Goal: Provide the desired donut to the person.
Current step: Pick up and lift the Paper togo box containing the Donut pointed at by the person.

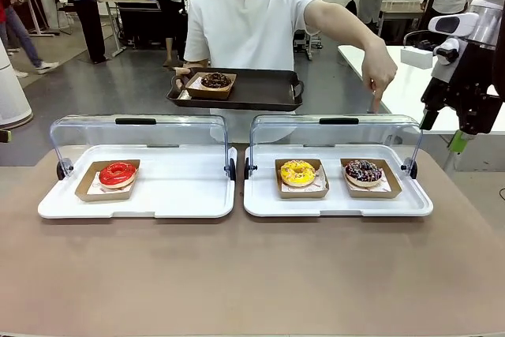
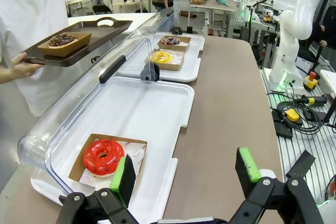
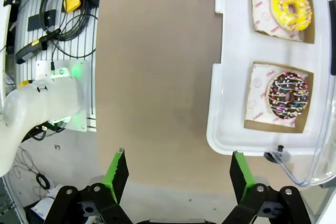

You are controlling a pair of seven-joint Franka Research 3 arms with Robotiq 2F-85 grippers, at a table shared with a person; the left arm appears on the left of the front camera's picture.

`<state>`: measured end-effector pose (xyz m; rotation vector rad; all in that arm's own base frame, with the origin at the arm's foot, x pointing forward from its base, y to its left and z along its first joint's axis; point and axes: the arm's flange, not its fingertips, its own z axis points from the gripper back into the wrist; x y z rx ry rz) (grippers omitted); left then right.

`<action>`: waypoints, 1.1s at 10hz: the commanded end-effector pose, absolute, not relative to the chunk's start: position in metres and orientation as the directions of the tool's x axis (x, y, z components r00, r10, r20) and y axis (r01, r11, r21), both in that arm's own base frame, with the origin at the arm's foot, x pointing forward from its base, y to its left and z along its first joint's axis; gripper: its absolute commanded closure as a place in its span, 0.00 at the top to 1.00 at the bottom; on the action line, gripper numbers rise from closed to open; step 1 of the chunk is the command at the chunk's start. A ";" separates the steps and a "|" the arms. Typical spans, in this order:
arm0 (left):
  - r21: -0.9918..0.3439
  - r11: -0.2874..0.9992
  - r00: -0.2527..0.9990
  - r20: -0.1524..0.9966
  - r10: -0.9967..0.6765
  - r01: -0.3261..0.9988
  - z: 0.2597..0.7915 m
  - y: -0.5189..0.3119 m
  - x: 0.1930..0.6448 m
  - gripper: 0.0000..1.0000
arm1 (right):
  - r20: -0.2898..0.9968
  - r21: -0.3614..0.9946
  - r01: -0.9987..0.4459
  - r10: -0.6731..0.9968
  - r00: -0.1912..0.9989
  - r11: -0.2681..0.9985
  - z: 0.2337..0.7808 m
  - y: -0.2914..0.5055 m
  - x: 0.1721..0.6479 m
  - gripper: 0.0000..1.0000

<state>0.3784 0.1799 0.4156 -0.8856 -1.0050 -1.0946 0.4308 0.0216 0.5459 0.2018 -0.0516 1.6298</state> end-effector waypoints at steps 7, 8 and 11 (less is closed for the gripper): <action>-0.073 0.235 0.138 0.952 -0.273 0.969 0.417 0.181 0.377 1.00 | 0.151 0.042 -0.999 0.988 0.008 0.001 0.428 0.011 0.458 1.00; -0.073 0.235 0.138 0.952 -0.273 0.969 0.417 0.181 0.377 1.00 | 0.128 0.007 -1.000 0.991 0.027 0.026 0.416 0.008 0.462 1.00; -0.073 0.235 0.138 0.952 -0.273 0.969 0.417 0.181 0.377 1.00 | 0.137 0.034 -0.999 0.990 0.013 0.008 0.417 0.009 0.463 1.00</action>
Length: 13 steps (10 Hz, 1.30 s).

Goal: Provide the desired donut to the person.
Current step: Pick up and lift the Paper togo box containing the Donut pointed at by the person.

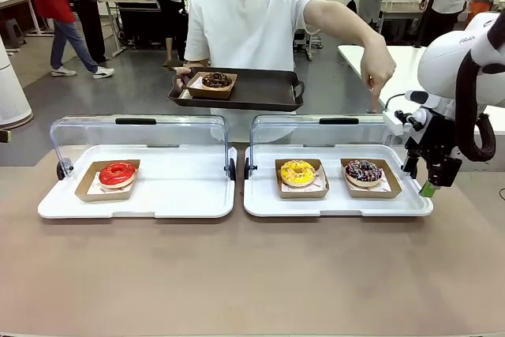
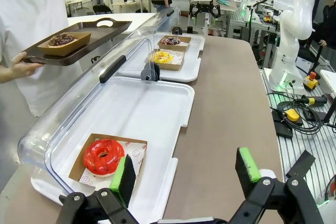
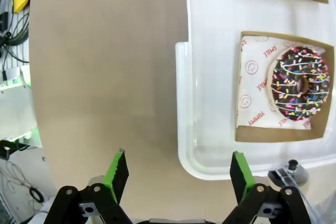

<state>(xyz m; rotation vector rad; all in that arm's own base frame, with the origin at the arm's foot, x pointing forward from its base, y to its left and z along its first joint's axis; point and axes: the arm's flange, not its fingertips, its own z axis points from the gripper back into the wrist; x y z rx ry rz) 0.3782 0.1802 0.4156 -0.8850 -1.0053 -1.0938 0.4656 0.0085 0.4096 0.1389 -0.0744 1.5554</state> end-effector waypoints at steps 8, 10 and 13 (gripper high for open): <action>-0.073 0.235 0.138 0.952 -0.273 0.969 0.417 0.181 0.377 1.00 | 0.174 -0.072 -0.995 0.983 0.053 0.066 0.405 0.015 0.470 1.00; -0.073 0.235 0.138 0.952 -0.273 0.969 0.417 0.181 0.377 1.00 | 0.215 -0.118 -0.988 0.973 0.078 0.105 0.395 0.023 0.473 1.00; -0.073 0.235 0.138 0.952 -0.273 0.969 0.417 0.181 0.377 1.00 | 0.213 -0.069 -0.992 0.973 0.087 0.104 0.376 0.035 0.478 1.00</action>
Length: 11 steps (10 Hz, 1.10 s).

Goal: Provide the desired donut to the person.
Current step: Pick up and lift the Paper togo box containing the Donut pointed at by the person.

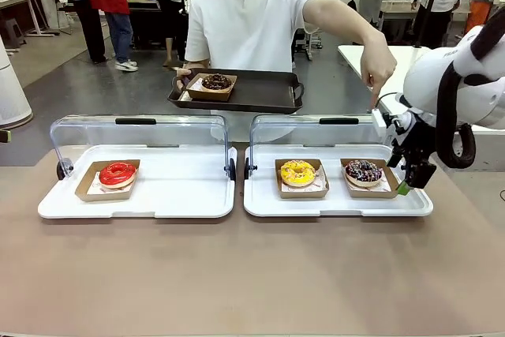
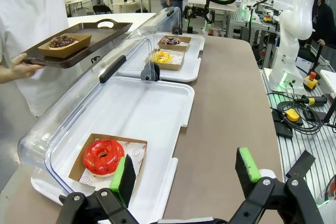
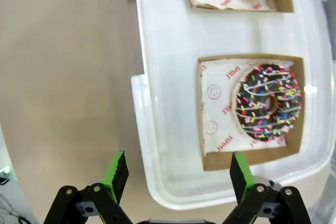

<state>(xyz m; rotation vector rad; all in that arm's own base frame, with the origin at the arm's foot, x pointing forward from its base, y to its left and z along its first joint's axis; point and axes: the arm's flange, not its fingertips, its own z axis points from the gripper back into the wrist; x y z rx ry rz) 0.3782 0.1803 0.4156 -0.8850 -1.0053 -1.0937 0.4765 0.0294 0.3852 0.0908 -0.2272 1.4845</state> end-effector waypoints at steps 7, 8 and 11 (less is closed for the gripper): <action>-0.073 0.235 0.138 0.952 -0.273 0.969 0.417 0.181 0.377 1.00 | 0.205 -0.070 -0.990 0.973 0.105 0.122 0.340 0.035 0.489 1.00; -0.073 0.235 0.138 0.952 -0.273 0.969 0.417 0.181 0.377 1.00 | 0.202 -0.078 -0.990 0.974 0.100 0.117 0.335 0.035 0.492 1.00; -0.073 0.235 0.138 0.952 -0.273 0.969 0.417 0.181 0.377 1.00 | 0.189 -0.076 -0.989 0.976 0.108 0.124 0.327 0.031 0.501 1.00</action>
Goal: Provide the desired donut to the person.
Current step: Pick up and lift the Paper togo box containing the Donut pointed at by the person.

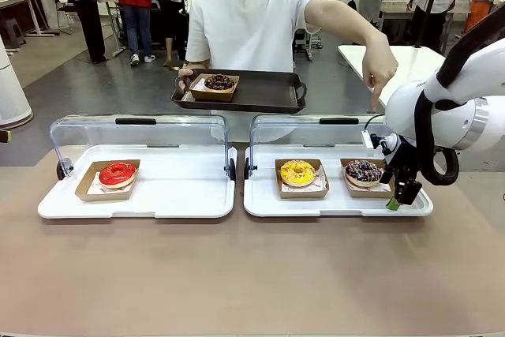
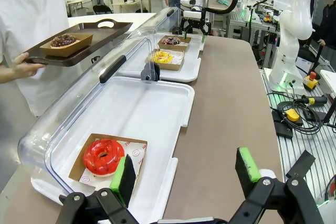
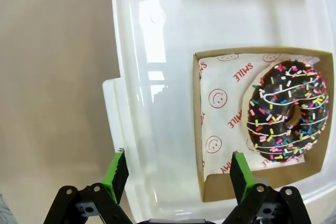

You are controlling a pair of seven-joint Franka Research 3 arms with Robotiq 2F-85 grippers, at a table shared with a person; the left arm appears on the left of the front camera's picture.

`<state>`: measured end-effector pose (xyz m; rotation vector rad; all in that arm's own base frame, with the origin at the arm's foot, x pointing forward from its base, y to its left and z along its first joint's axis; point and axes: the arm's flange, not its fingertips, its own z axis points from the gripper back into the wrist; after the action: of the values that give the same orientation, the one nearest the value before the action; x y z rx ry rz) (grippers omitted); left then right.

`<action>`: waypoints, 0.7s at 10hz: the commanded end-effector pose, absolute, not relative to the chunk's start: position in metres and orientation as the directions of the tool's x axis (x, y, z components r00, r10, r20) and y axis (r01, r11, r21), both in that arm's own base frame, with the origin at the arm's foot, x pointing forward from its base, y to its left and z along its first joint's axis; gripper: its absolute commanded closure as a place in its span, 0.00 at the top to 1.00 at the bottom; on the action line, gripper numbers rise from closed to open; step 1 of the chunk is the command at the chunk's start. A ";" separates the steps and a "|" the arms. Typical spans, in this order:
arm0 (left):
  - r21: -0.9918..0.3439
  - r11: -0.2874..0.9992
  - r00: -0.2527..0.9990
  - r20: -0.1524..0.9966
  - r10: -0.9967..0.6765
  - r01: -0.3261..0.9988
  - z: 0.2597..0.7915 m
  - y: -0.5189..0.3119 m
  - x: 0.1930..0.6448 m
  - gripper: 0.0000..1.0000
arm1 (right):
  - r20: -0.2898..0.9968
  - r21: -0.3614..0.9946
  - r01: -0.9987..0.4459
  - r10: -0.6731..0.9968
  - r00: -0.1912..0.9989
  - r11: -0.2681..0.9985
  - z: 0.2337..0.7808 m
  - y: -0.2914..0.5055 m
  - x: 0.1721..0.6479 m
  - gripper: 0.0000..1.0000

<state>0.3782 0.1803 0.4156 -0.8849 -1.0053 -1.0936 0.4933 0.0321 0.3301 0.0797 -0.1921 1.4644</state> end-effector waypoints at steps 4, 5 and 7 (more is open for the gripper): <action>-0.073 0.235 0.138 0.952 -0.273 0.969 0.417 0.181 0.377 1.00 | 0.178 -0.073 -0.986 0.974 0.137 0.152 0.330 0.023 0.505 1.00; -0.073 0.235 0.138 0.952 -0.273 0.969 0.417 0.181 0.377 1.00 | 0.177 -0.069 -0.986 0.974 0.141 0.155 0.329 0.021 0.505 1.00; -0.073 0.235 0.138 0.952 -0.273 0.969 0.417 0.181 0.377 1.00 | 0.178 -0.067 -0.985 0.973 0.145 0.158 0.328 0.019 0.505 1.00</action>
<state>0.3782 0.1803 0.4156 -0.8849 -1.0053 -1.0936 0.5010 0.0173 0.3307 0.0717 -0.1969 1.4337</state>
